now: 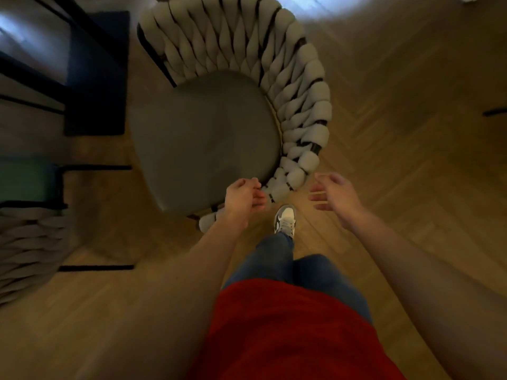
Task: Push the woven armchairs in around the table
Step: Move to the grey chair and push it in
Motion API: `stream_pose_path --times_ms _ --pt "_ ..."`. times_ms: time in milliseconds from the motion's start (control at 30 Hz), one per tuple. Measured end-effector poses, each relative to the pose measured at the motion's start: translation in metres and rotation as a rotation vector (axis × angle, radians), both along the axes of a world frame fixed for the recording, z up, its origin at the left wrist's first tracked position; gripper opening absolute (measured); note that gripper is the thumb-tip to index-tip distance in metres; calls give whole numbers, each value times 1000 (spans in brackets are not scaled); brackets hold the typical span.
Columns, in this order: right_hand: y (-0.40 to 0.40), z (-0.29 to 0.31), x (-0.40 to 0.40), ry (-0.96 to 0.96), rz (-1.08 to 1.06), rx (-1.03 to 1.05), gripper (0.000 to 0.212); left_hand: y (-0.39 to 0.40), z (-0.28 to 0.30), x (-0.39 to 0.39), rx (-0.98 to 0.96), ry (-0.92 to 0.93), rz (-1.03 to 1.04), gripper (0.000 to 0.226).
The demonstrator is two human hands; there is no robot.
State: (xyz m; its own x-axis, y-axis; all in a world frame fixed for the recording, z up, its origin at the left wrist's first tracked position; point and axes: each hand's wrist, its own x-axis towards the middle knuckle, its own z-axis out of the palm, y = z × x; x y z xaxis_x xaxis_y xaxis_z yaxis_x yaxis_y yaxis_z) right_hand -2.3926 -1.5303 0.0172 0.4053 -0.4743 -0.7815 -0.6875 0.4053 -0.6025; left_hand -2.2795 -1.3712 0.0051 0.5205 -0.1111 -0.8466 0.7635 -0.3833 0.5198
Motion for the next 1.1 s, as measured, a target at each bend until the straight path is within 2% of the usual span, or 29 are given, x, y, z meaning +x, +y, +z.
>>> stream_pose_path --times_ms 100,233,333,533,633,833,933,1100 --pt "-44 0 27 18 81 -15 16 -27 5 4 25 6 81 19" --pt "-92 -8 69 71 211 -17 39 -59 7 10 17 42 250 20" --pt "-124 -22 93 146 385 29 52 -80 5 16 44 39 379 18" --pt "-202 -23 144 152 695 38 59 -135 10 22 82 13 687 16" --pt "-236 -21 175 134 810 5 62 -164 13 18 42 27 884 18" --pt "-258 -18 242 151 941 -19 64 -193 16 6 -10 98 1145 31" --pt "-245 -26 275 169 988 -32 56 -198 10 -6 115 135 1216 30" --pt "-226 -34 314 341 827 136 49 -207 -1 -20 339 234 1399 43"
